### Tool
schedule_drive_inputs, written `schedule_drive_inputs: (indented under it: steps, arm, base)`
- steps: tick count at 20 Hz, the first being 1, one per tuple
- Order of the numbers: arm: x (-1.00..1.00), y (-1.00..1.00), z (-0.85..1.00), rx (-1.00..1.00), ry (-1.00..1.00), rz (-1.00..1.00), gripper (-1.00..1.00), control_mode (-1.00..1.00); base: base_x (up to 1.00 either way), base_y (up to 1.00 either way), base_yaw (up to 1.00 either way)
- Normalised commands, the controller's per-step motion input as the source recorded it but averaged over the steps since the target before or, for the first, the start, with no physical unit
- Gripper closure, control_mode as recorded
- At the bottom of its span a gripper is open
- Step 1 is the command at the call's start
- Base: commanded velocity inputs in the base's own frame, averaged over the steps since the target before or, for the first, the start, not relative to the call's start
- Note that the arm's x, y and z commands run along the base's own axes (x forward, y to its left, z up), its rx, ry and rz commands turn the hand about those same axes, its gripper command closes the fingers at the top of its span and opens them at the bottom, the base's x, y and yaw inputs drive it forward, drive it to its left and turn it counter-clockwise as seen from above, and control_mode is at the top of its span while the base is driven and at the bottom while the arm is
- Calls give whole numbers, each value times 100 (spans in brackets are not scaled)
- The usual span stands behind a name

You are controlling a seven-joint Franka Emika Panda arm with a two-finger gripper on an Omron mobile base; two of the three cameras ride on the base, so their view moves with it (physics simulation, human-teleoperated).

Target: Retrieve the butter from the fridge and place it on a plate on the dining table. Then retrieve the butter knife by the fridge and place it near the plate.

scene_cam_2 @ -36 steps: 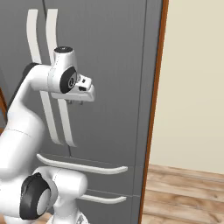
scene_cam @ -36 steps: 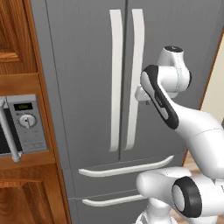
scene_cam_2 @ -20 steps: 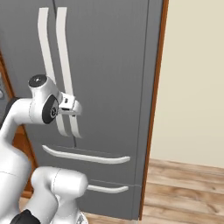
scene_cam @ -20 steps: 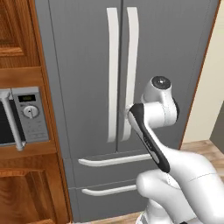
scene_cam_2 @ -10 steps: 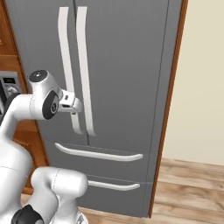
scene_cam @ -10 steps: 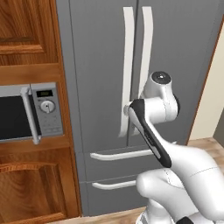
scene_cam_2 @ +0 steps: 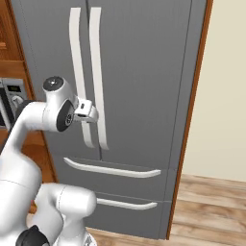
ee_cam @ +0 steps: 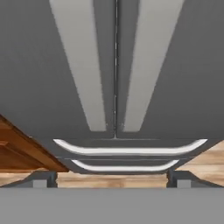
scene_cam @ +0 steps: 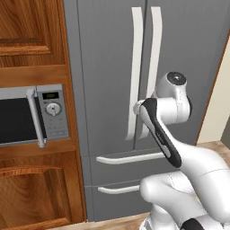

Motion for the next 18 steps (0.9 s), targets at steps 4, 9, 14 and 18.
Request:
schedule_drive_inputs:
  steps: [4, 9, 14, 18]
  arm:
    - [82, -48, 0, 24, -25, 15, -100, -100]
    - [91, -21, -2, 14, -22, 1, -100, -100]
    - [78, -4, -3, 6, 0, 0, -100, -100]
    - [63, 0, -14, 0, 0, 0, -100, -100]
  base:
    - [0, 0, 0]
    - [0, 0, 0]
    - [0, 0, 0]
    - [0, 0, 0]
